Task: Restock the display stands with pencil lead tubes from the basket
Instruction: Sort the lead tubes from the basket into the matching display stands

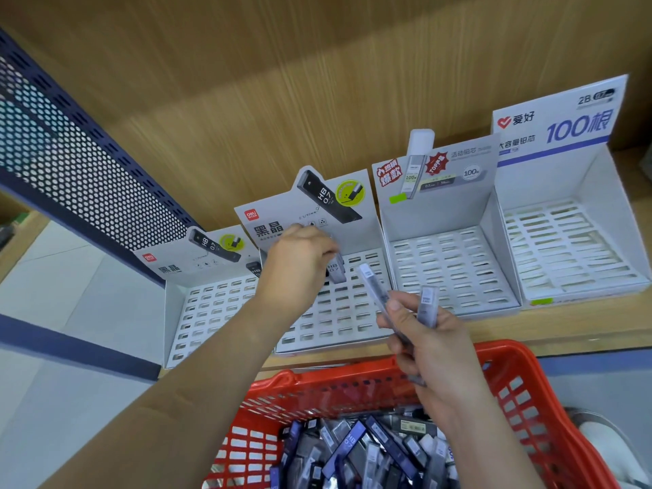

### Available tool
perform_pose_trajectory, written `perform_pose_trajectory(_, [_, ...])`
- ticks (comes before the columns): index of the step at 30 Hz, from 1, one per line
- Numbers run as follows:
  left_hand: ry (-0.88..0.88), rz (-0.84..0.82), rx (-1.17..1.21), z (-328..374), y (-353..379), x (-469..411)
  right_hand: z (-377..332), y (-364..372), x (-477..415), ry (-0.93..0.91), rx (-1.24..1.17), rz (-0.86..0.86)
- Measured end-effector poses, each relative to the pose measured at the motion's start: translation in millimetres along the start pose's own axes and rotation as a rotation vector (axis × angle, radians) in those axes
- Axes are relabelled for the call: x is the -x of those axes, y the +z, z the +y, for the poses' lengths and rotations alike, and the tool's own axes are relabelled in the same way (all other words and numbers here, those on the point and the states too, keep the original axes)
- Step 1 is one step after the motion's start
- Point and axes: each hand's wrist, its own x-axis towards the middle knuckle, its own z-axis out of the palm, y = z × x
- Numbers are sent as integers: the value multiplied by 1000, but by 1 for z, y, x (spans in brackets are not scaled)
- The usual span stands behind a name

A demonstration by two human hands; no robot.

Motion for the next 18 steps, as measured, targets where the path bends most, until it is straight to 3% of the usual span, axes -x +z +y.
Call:
perform_pose_trajectory(3, [-159, 10, 127, 14, -4, 4, 0, -1, -2, -12, -13, 0])
perform_pose_trajectory(6, [-477, -267, 735, 40, -28, 12, -2, 0, -4, -2, -10, -37])
perform_pose_trajectory(8, [-561, -387, 1022, 50, -40, 22, -4, 2, -5, 18, -19, -68])
perform_pose_trajectory(10, [-569, -288, 1060, 53, -45, 33, -5, 5, -3, 42, -27, -94])
perform_pose_trajectory(14, [-771, -9, 1107, 54, -41, 47, -4, 3, 0, 72, -45, -119])
perform_pose_trajectory(18, [-806, 36, 1008, 45, -39, 50, 2, 4, -5, 32, 77, -78])
